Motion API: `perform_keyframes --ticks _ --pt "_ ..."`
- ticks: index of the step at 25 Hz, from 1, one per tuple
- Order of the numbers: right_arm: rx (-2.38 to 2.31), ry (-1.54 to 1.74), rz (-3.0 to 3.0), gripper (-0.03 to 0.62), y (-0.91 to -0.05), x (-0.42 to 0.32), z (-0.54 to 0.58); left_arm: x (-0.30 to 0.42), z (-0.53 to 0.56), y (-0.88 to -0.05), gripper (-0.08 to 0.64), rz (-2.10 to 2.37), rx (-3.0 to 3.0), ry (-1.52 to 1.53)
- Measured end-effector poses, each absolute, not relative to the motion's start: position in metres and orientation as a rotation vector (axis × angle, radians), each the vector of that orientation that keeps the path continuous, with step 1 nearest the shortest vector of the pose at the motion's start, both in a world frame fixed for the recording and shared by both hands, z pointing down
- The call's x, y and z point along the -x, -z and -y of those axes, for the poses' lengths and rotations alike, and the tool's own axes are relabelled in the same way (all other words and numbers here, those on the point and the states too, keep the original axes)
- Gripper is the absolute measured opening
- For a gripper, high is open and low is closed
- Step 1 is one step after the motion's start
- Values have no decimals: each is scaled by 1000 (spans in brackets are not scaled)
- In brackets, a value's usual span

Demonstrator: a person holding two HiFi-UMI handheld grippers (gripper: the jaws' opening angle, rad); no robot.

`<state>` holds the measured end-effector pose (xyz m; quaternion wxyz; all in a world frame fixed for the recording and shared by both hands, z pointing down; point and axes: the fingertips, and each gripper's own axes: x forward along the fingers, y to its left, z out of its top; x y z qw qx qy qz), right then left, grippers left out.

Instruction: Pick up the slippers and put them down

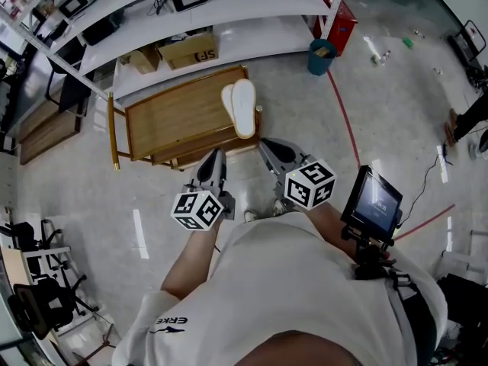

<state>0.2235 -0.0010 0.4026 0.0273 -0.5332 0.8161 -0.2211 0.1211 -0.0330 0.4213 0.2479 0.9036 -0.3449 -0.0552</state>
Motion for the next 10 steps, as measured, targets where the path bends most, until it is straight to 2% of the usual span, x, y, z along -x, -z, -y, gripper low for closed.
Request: perform_keyframes --ticks 10 --pt "1638 681 -2531 5 -409 -226 13 -126 41 -426 3 940 -2462 147"
